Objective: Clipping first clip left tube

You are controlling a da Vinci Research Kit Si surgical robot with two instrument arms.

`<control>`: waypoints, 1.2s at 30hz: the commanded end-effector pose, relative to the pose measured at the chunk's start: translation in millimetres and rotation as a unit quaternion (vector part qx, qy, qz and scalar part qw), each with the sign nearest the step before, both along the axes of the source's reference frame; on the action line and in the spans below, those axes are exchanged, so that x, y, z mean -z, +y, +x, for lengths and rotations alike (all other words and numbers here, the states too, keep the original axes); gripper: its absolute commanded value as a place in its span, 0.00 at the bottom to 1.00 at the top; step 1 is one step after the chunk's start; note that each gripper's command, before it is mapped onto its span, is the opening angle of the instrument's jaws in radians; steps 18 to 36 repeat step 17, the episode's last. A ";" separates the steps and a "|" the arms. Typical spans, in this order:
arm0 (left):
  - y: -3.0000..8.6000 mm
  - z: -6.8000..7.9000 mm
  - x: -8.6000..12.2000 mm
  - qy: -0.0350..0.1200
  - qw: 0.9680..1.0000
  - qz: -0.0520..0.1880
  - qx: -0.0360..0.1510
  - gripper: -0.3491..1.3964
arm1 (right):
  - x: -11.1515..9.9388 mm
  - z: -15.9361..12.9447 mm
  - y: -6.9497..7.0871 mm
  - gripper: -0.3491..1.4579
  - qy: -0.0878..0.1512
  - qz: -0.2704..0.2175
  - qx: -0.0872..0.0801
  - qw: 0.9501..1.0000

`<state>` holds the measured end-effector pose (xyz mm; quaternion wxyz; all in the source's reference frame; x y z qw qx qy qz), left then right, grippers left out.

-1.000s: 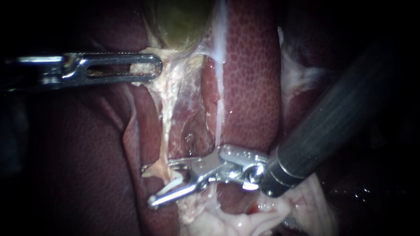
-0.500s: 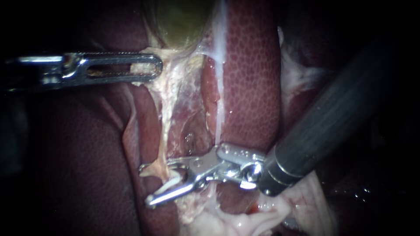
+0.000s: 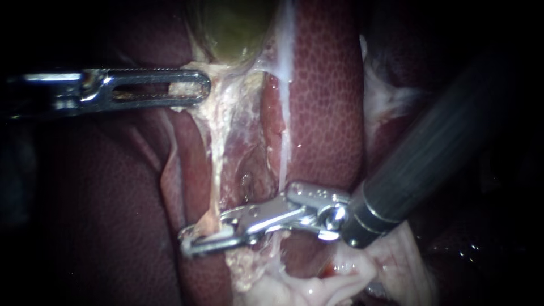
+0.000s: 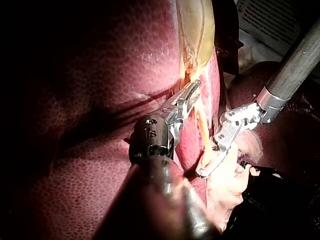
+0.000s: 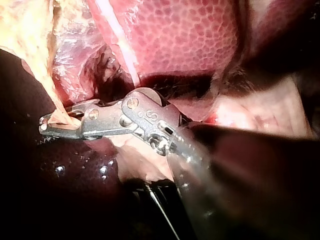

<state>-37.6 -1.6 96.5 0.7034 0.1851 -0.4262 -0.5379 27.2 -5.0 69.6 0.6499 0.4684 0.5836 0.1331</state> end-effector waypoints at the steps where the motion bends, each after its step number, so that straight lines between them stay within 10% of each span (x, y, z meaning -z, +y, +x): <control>1: 0.0 0.0 0.0 0.000 1.000 0.000 0.000 0.00 | -0.2 0.0 0.0 0.00 0.000 -0.001 0.000 1.000; 36: 0.0 0.0 0.0 0.000 1.000 0.000 0.000 0.00 | -0.9 -0.2 0.2 0.00 0.001 -0.001 0.001 1.000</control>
